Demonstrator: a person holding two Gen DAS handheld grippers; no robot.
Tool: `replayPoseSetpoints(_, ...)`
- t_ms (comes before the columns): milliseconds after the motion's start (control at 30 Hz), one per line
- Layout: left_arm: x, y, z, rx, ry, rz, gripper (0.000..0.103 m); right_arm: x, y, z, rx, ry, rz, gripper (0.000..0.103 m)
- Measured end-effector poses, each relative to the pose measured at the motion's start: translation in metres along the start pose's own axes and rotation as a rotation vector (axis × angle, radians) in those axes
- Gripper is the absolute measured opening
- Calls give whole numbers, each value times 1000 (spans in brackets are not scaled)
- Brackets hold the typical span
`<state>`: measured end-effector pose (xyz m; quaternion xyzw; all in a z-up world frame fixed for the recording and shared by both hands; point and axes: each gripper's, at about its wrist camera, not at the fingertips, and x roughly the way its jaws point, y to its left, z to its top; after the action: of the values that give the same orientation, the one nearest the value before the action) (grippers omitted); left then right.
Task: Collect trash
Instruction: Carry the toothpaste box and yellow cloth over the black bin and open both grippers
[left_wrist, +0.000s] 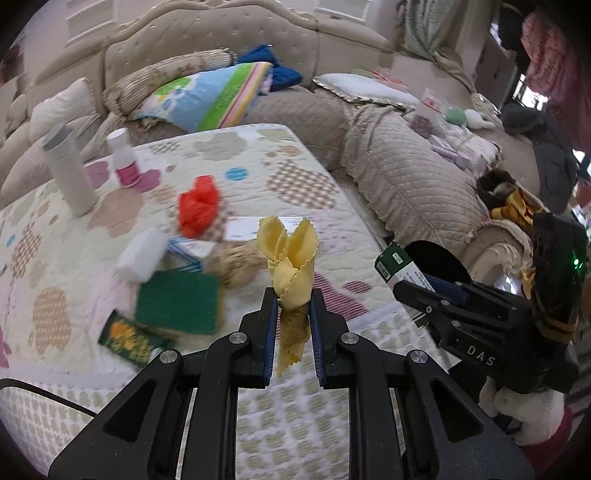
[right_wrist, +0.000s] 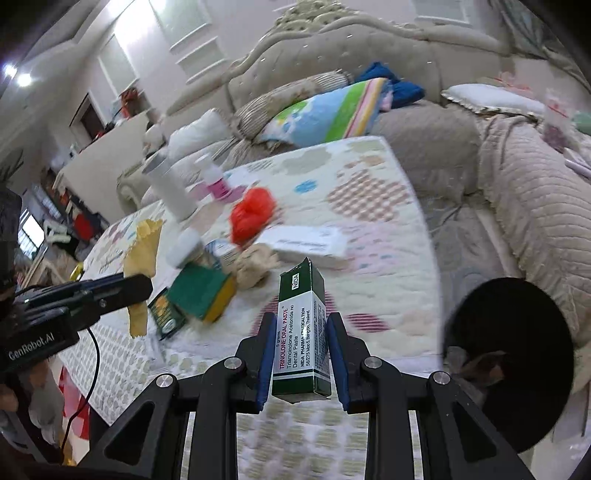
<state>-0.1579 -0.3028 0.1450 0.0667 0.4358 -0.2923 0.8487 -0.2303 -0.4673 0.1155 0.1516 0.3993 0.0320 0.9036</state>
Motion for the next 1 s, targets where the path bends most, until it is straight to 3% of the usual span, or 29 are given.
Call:
replayPoseSetpoints(500,48,-86,16,121,53,-54,14,-40,-87,-4,135,-59,-111,27)
replayPoseSetpoints(1000,87,-134,15,194,94,-48,14,-44,-147,-26,251,-35,-170,27)
